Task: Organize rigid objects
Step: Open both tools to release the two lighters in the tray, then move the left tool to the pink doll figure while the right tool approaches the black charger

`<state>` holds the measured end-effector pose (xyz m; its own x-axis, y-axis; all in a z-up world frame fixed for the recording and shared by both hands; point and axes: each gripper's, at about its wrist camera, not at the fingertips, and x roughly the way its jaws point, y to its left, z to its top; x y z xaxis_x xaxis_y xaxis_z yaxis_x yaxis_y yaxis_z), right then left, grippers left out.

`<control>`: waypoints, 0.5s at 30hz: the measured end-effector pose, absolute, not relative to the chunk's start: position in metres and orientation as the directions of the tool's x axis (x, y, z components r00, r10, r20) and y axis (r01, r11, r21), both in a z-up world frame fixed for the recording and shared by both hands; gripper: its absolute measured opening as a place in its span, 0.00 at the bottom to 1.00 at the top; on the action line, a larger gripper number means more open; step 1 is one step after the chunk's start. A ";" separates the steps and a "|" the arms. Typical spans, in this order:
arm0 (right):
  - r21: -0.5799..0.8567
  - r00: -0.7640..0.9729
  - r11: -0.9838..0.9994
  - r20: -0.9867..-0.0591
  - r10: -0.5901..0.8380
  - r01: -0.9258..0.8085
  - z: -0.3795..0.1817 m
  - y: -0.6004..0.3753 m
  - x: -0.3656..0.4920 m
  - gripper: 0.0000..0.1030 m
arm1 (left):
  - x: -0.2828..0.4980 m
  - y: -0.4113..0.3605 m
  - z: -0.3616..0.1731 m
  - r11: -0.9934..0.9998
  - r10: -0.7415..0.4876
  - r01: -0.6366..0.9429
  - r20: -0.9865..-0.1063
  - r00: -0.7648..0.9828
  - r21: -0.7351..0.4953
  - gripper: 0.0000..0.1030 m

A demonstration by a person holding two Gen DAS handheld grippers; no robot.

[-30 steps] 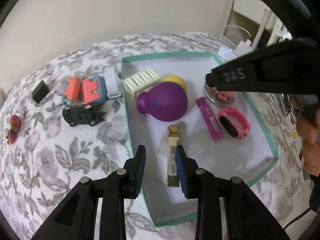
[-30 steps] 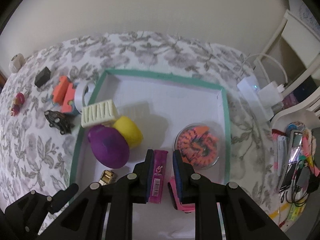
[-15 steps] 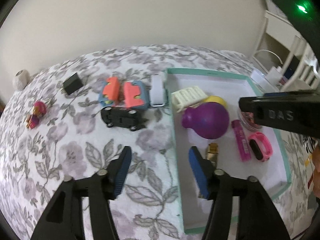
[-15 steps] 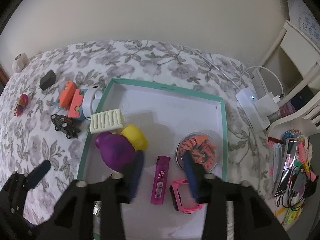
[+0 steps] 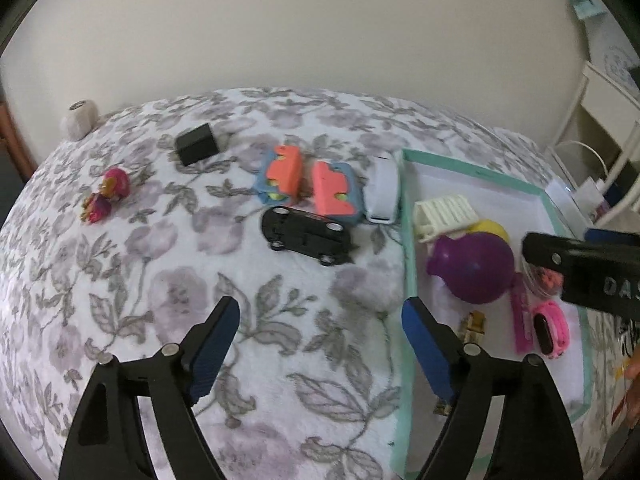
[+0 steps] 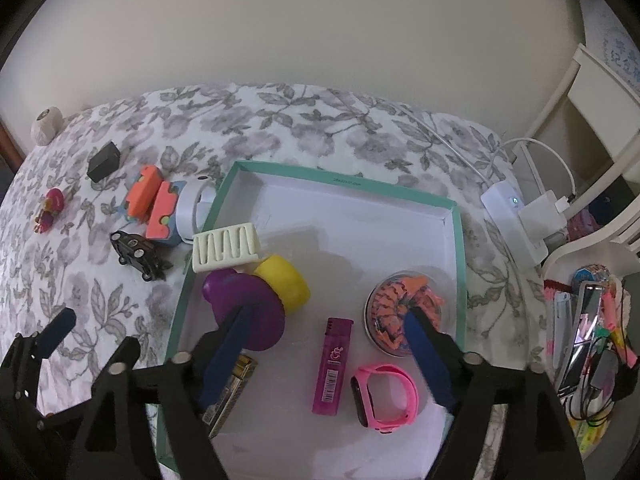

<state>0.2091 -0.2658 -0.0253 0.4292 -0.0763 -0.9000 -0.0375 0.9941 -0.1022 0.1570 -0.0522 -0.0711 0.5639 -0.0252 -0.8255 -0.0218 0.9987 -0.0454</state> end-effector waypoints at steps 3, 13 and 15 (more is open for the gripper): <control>-0.100 0.434 0.994 -0.898 -0.071 -0.044 -0.025 -0.265 0.209 0.96 | 0.157 -0.045 -0.070 0.998 0.008 -0.061 -0.818 0.576 -0.033 0.84; -0.112 0.446 0.993 -0.892 -0.079 -0.048 -0.025 -0.261 0.210 0.99 | 0.159 -0.021 -0.072 0.984 0.050 -0.166 -0.811 0.583 -0.059 0.99; -0.108 0.450 0.993 -0.890 -0.072 -0.054 -0.026 -0.257 0.211 1.00 | 0.160 -0.017 -0.072 0.983 0.055 -0.176 -0.812 0.581 -0.059 0.99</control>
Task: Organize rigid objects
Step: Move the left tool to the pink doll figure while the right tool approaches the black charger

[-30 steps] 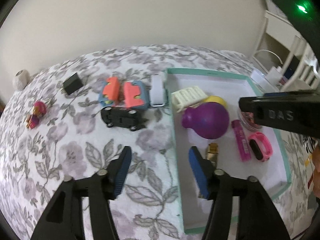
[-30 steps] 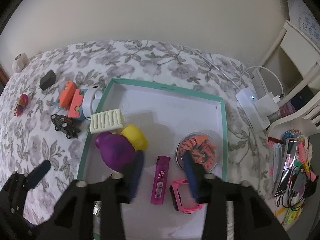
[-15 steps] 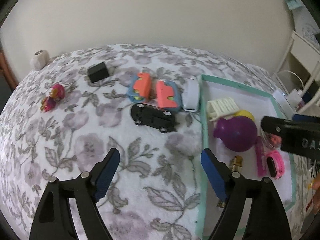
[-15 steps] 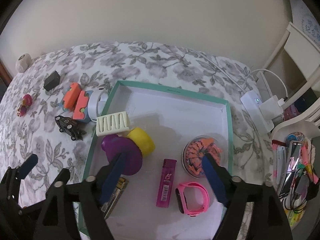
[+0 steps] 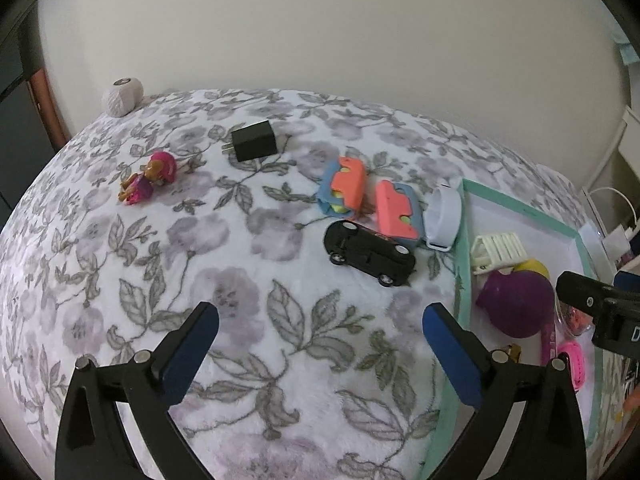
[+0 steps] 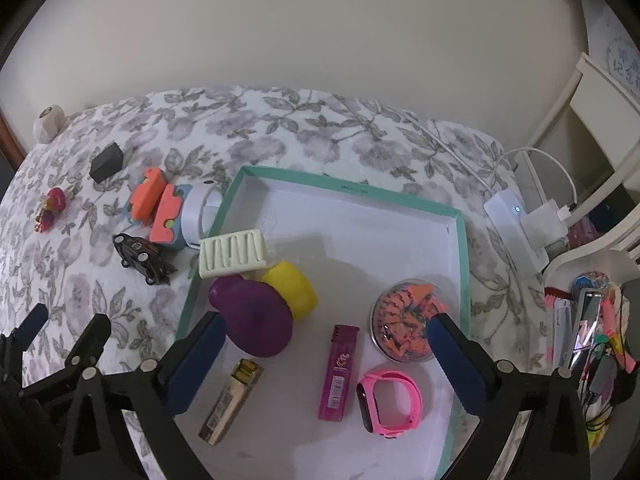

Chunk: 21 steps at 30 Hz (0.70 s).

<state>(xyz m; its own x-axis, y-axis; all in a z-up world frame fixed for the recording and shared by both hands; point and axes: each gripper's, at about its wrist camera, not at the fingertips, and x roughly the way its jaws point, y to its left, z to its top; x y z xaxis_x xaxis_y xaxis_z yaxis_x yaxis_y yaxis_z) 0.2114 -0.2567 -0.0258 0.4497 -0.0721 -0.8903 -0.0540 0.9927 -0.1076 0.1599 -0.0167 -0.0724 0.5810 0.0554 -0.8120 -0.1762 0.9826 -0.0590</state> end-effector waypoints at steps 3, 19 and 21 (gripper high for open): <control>-0.108 0.454 0.991 -0.889 -0.063 -0.074 -0.027 -0.245 0.212 1.00 | 0.161 -0.006 -0.073 0.977 0.061 -0.201 -0.808 0.587 -0.072 0.99; 0.002 0.494 0.983 -0.864 0.095 -0.186 -0.022 -0.176 0.214 1.00 | 0.163 0.108 -0.068 0.881 0.159 -0.446 -0.788 0.595 -0.158 0.99; 0.013 0.492 0.981 -0.864 0.108 -0.194 -0.024 -0.169 0.214 1.00 | 0.163 0.125 -0.070 0.868 0.167 -0.468 -0.789 0.591 -0.167 0.99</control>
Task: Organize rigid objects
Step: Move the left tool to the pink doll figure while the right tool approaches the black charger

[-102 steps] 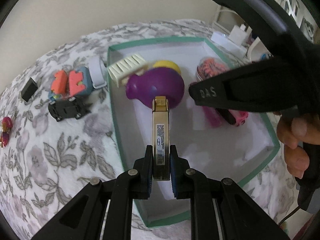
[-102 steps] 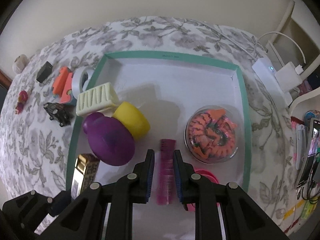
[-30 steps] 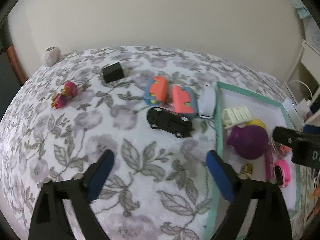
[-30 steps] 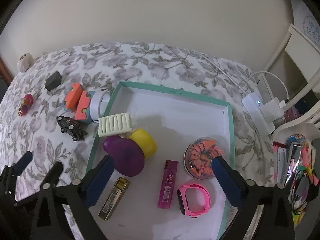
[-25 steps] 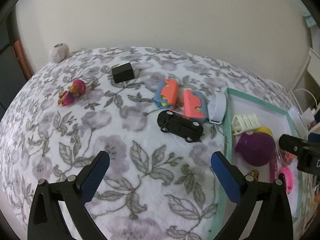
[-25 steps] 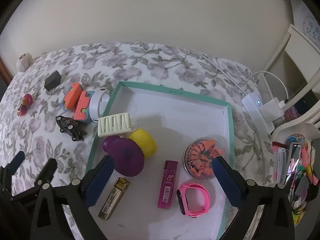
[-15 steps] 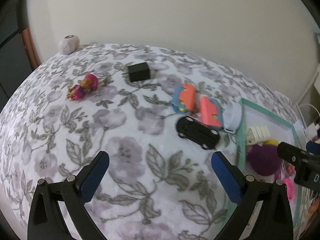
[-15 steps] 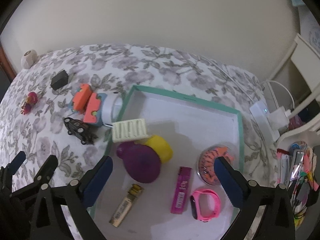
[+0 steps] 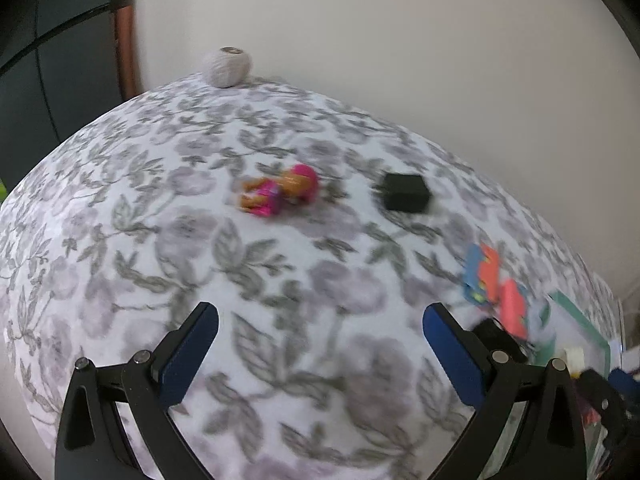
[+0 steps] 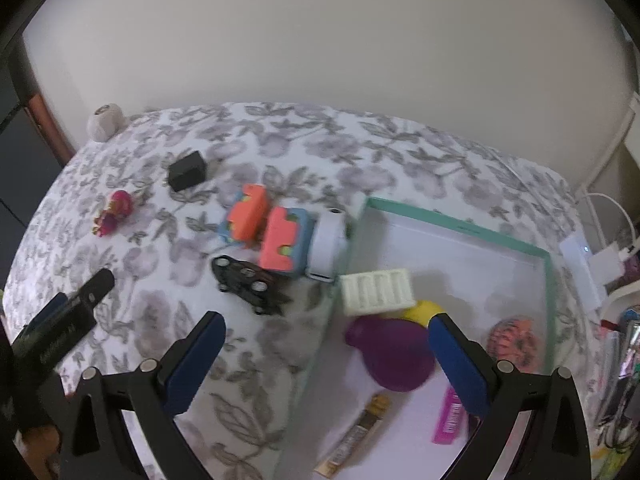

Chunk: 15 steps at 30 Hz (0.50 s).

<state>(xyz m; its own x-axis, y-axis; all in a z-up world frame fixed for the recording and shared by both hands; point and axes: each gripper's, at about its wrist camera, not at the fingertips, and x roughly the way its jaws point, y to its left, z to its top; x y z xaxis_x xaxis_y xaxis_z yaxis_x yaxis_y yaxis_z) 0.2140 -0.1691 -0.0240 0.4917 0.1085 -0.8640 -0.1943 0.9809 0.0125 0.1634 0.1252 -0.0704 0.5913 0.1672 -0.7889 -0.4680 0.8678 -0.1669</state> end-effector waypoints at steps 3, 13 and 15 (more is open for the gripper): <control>0.008 0.489 0.977 -0.865 0.113 -0.211 -0.026 -0.162 0.214 1.00 | 0.164 0.147 -0.077 0.853 0.151 -0.485 -0.798 0.583 -0.192 0.99; 0.011 0.485 0.975 -0.866 0.120 -0.222 -0.032 -0.138 0.221 1.00 | 0.176 0.194 -0.090 0.880 0.138 -0.447 -0.816 0.562 -0.159 0.99; -0.004 0.493 0.972 -0.862 0.116 -0.236 -0.032 -0.130 0.223 1.00 | 0.181 0.202 -0.092 0.886 0.120 -0.433 -0.821 0.559 -0.165 0.99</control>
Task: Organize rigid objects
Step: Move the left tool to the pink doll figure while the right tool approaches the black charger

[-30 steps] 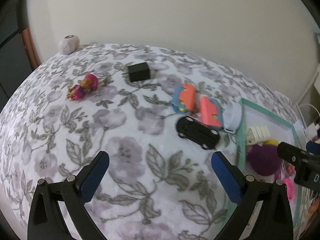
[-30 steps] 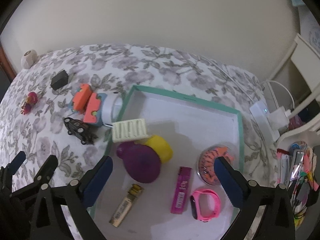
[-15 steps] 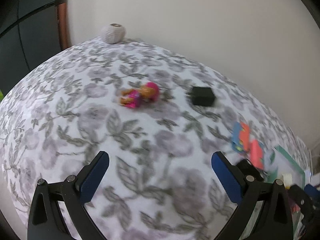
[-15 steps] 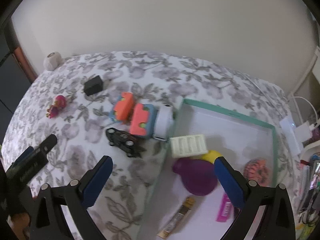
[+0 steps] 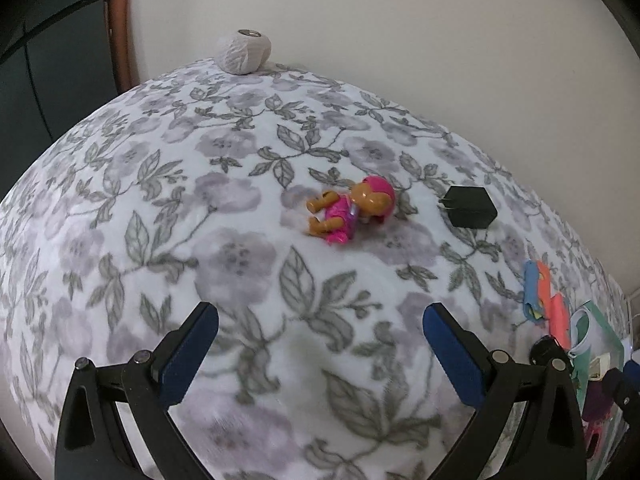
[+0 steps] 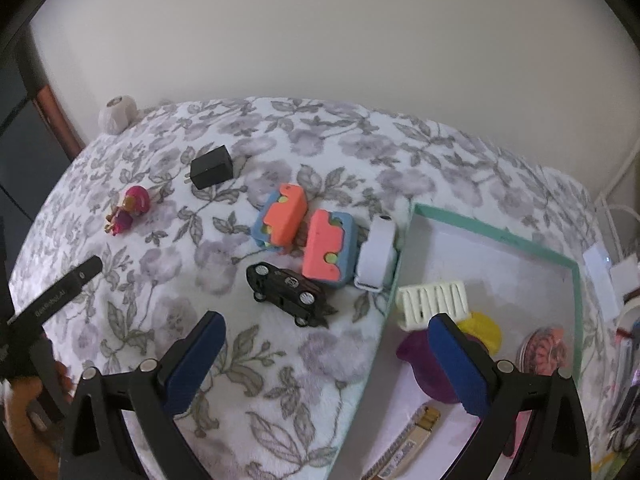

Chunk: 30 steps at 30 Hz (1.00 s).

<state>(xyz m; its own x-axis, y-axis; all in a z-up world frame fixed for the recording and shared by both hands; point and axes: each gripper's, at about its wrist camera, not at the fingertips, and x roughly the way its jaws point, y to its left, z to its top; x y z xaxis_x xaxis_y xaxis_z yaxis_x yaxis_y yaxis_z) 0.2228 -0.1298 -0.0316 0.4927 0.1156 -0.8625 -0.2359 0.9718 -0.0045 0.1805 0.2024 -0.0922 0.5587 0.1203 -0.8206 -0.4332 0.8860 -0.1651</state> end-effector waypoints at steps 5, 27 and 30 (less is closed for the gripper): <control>-0.022 0.506 0.966 -0.855 0.116 -0.258 -0.031 -0.104 0.234 1.00 | 0.195 0.221 -0.096 0.894 0.049 -0.397 -0.835 0.548 -0.208 0.99; 0.091 0.507 0.940 -0.823 0.257 -0.328 -0.054 -0.006 0.331 0.99 | 0.255 0.230 -0.113 0.953 -0.015 -0.245 -0.838 0.546 -0.177 0.87; 0.087 0.500 0.939 -0.828 0.254 -0.333 -0.063 0.004 0.341 0.99 | 0.258 0.227 -0.116 0.957 -0.021 -0.231 -0.838 0.546 -0.174 0.87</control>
<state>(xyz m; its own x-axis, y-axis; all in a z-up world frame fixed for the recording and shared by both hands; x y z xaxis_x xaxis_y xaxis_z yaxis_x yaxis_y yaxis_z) 0.3405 0.0037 -0.0633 0.5001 0.2538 -0.8279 -0.3325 0.9391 0.0870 0.2582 0.2272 -0.1164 0.5457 -0.0208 -0.8377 -0.2306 0.9574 -0.1739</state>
